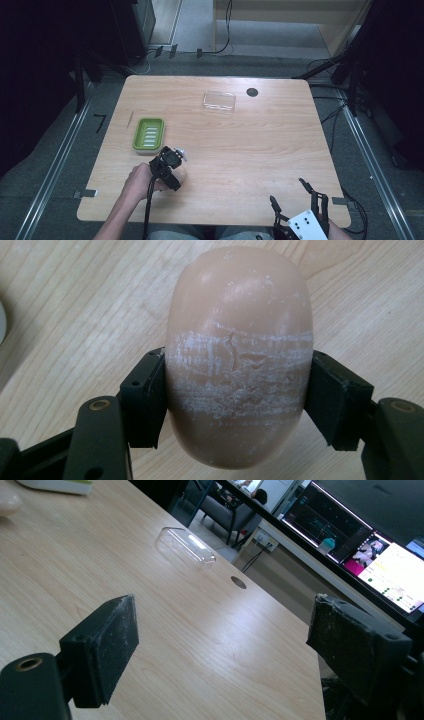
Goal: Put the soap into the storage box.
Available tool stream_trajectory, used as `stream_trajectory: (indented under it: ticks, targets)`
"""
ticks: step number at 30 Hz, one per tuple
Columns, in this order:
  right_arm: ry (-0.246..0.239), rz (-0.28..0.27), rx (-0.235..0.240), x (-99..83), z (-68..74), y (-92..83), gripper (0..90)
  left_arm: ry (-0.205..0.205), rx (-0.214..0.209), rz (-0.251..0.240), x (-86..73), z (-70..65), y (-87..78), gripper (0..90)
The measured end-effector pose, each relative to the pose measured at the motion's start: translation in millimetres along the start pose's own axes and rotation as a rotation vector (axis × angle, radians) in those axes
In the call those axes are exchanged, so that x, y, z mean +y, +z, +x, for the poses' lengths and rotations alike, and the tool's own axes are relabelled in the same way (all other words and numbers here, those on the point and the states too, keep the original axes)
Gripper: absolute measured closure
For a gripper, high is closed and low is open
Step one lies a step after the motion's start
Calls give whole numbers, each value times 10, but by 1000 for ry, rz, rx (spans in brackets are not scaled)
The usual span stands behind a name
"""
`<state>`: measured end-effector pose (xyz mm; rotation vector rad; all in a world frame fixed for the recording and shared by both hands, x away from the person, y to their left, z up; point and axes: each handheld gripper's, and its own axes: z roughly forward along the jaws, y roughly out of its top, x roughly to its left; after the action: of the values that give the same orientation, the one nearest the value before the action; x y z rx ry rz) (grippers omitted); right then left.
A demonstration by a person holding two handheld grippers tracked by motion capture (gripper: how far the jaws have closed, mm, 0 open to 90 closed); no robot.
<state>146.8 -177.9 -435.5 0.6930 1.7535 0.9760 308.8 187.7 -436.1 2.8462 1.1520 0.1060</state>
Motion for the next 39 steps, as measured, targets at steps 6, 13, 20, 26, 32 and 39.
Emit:
stream_trajectory:
  ticks: [6, 13, 20, 26, 32, 39]
  targets:
    - [-1, -3, -2, 0, -5, -1, 132, -32, -2, -5, -78, 80, -27, 335]
    - [-2, -3, -3, -1, -8, -1, 132, -51, 1, -1, -144, 155, -27, 335]
    - [-1, -4, -4, 0, -8, -1, 132, -74, 4, 3, -213, 227, -39, 335]
    - [-1, -5, -5, 1, -8, -4, 132, -100, 2, 0, -276, 289, -54, 335]
    - [-4, -5, -3, 2, -6, -3, 132, -116, 8, 10, -320, 347, -62, 335]
    - [-2, -4, -3, 3, -4, 0, 132, -145, 6, 7, -376, 428, -75, 335]
